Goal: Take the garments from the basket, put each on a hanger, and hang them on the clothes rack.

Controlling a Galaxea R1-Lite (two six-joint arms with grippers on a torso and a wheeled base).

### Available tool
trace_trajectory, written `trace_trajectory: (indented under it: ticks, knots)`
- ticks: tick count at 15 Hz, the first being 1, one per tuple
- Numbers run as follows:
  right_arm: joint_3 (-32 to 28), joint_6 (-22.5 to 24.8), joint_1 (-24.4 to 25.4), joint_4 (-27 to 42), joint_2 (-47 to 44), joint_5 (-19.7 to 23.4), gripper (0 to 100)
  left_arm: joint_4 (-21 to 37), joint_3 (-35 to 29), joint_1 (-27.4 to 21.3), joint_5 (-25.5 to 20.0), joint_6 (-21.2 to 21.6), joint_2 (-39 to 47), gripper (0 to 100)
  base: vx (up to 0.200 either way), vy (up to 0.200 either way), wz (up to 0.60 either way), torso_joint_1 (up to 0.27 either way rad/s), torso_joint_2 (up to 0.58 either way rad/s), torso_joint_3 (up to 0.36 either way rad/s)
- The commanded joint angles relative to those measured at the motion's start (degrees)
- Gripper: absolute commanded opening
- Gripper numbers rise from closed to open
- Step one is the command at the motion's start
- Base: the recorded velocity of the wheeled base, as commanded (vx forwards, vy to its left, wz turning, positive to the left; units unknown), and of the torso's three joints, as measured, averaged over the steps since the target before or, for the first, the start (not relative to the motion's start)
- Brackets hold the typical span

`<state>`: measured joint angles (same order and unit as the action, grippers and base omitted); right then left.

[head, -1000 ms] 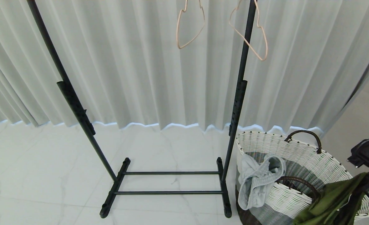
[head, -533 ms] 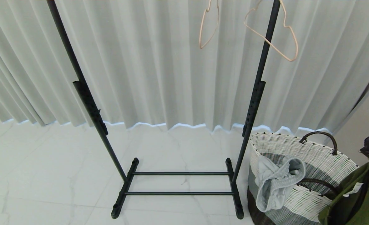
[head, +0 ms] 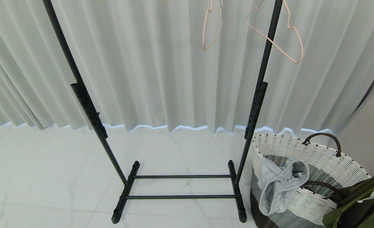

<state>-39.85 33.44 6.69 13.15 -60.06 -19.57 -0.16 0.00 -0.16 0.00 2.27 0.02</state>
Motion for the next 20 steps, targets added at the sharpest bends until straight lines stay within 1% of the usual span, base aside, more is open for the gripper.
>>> trace_trajectory:
  ticks: [1,3,4,5,6,7,8,9,10,12,13,14,15,16,17,18,20]
  knots:
    - [-9.7,-3.3,3.6,9.6,2.8,0.1,0,0.0,0.0,0.0,-0.4,1.0,0.1,100,0.0,0.0,0.0,0.0,0.0,0.0]
    - [-16.7,-8.0,7.7,19.2,2.8,0.0,0,0.0,0.0,0.1,-1.4,3.2,0.1,100,0.0,0.0,0.0,0.0,0.0,0.0]
    - [-19.5,-9.5,9.5,23.1,2.8,0.1,0,0.0,0.0,0.1,-2.5,5.1,0.0,100,0.0,0.0,0.0,0.0,0.0,0.0]
    - [-20.9,-10.9,11.1,25.2,2.8,0.1,0,0.0,0.0,0.0,-2.9,5.6,0.0,100,0.0,0.0,0.0,0.0,0.0,0.0]
    - [-21.3,-12.3,13.5,25.7,2.8,0.1,0,0.0,0.0,0.0,-3.0,5.5,0.0,100,0.0,0.0,0.0,0.0,0.0,0.0]
    - [-21.5,-13.8,15.9,25.8,2.8,0.1,0,-0.2,0.0,0.0,-5.1,5.5,0.0,100,0.0,0.0,0.0,0.0,0.0,0.0]
    - [-21.6,-14.4,16.8,25.8,2.8,0.0,0,-0.4,0.0,0.0,-7.1,5.2,0.1,100,0.0,0.0,0.0,0.0,0.0,0.0]
    - [-22.5,-15.0,18.4,25.9,2.7,0.0,0,-0.9,-4.7,-0.3,-15.5,2.6,1.1,100,0.0,0.0,0.0,0.0,0.0,0.0]
    - [-22.7,-15.0,18.5,25.9,2.6,0.0,0,-0.8,-6.9,-0.5,-17.6,1.7,2.8,100,0.0,0.0,0.0,0.0,0.0,0.0]
    - [-23.6,-15.5,18.5,25.8,2.5,0.0,0,-0.9,-15.1,-1.8,-17.9,1.9,13.2,100,0.0,0.0,0.0,0.0,0.0,0.0]
    - [-23.7,-15.9,18.5,25.8,2.5,0.0,0,-1.1,-18.3,-2.5,-18.2,3.0,18.0,100,0.0,0.0,0.0,0.0,0.0,0.0]
    - [-23.7,-15.9,18.5,25.8,2.4,0.1,0,-1.2,-22.4,-3.3,-18.5,5.2,24.4,100,0.0,0.0,0.0,0.0,0.0,0.0]
    - [-23.9,-15.9,18.7,25.7,2.4,0.1,0,-1.2,-27.2,-4.9,-18.5,6.3,30.7,100,0.0,0.0,0.0,0.0,0.0,0.0]
    - [-24.5,-16.0,19.0,25.7,2.4,0.2,0,-1.2,-31.0,-8.0,-18.6,6.2,35.8,100,0.0,0.0,0.0,0.0,0.0,0.0]
    - [-25.1,-16.0,19.1,25.6,2.2,0.2,0,-1.2,-33.6,-12.6,-18.6,5.7,40.3,100,0.0,0.0,0.0,0.0,0.0,0.0]
    - [-26.2,-16.0,19.1,25.6,2.1,0.3,0,-1.5,-35.9,-17.5,-18.5,4.5,44.6,100,0.0,0.0,0.0,0.0,0.0,0.0]
    - [-28.7,-17.4,20.6,25.3,1.4,0.4,0,-1.6,-38.6,-24.2,-18.5,0.1,51.5,100,0.0,0.0,0.0,0.0,0.0,0.0]
